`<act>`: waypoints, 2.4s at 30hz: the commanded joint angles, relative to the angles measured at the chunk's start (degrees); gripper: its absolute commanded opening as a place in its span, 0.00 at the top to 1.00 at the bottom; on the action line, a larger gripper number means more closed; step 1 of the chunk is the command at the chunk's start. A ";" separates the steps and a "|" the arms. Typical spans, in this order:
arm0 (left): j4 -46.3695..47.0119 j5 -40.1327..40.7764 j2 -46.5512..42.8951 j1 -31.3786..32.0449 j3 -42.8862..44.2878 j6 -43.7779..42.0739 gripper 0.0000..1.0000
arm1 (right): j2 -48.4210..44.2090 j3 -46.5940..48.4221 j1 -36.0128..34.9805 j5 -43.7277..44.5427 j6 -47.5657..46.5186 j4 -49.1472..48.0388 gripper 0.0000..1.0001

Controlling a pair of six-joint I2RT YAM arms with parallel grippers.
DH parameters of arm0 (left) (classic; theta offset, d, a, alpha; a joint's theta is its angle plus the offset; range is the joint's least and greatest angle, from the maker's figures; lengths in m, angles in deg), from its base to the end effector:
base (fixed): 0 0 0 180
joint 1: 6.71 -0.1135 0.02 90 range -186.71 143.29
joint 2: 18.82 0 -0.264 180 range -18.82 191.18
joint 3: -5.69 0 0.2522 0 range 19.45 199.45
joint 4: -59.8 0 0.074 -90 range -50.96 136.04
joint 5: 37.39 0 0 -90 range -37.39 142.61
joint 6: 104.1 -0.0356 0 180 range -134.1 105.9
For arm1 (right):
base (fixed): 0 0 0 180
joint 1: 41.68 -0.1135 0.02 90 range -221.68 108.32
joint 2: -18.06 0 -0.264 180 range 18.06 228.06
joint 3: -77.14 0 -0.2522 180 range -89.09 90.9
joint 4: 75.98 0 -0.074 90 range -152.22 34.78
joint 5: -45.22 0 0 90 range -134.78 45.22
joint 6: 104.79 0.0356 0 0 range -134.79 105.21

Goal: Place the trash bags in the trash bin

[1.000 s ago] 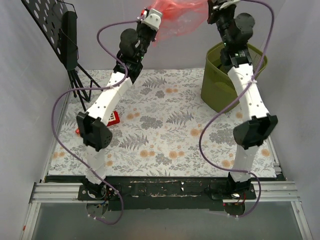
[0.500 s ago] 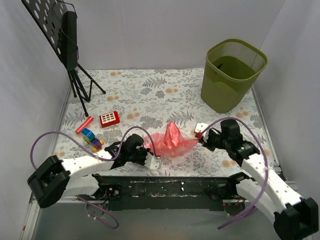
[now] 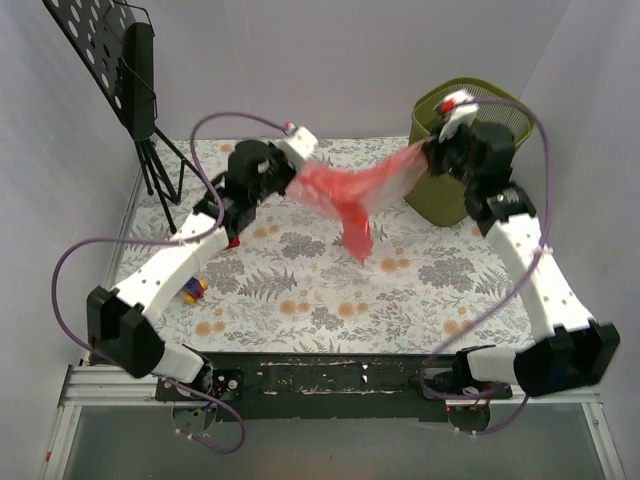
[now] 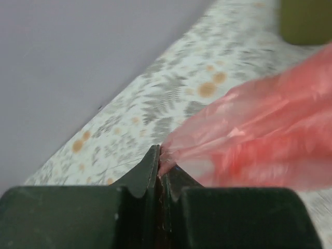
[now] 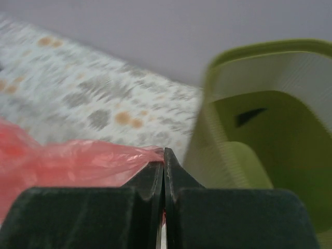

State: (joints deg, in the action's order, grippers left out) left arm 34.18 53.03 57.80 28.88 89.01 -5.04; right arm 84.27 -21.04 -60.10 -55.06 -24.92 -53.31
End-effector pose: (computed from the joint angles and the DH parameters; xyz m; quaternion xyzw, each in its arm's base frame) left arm 0.2547 -0.1820 0.3642 0.1846 0.7925 -0.2180 0.5388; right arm 0.2490 0.0896 0.4095 -0.2415 0.7086 0.1146 0.6530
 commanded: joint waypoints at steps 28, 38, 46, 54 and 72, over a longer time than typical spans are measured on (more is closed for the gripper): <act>39.20 4.97 34.52 -7.65 59.82 3.19 1.00 | 48.60 79.36 -0.21 5.28 2.59 -24.22 0.99; -22.81 -18.14 21.36 5.86 9.00 -28.24 1.00 | 22.27 -1.66 -12.08 -16.07 -45.61 34.00 0.99; -9.44 -14.85 10.76 9.58 -5.57 -7.24 1.00 | -20.24 -29.12 -9.01 -17.86 -32.59 -0.47 0.99; -8.53 -15.62 -2.16 3.80 -12.69 3.93 1.00 | -15.42 -20.60 -7.43 -7.03 -15.99 1.13 0.99; -7.75 -20.54 -8.87 0.70 0.83 13.61 0.16 | 1.97 8.39 -8.65 -20.91 -15.36 -6.80 0.99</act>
State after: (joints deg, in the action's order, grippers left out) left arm 27.49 39.39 48.01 29.75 82.56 6.39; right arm 82.98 -21.24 -67.84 -66.58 -37.27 -58.12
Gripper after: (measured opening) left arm 0.824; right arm 0.020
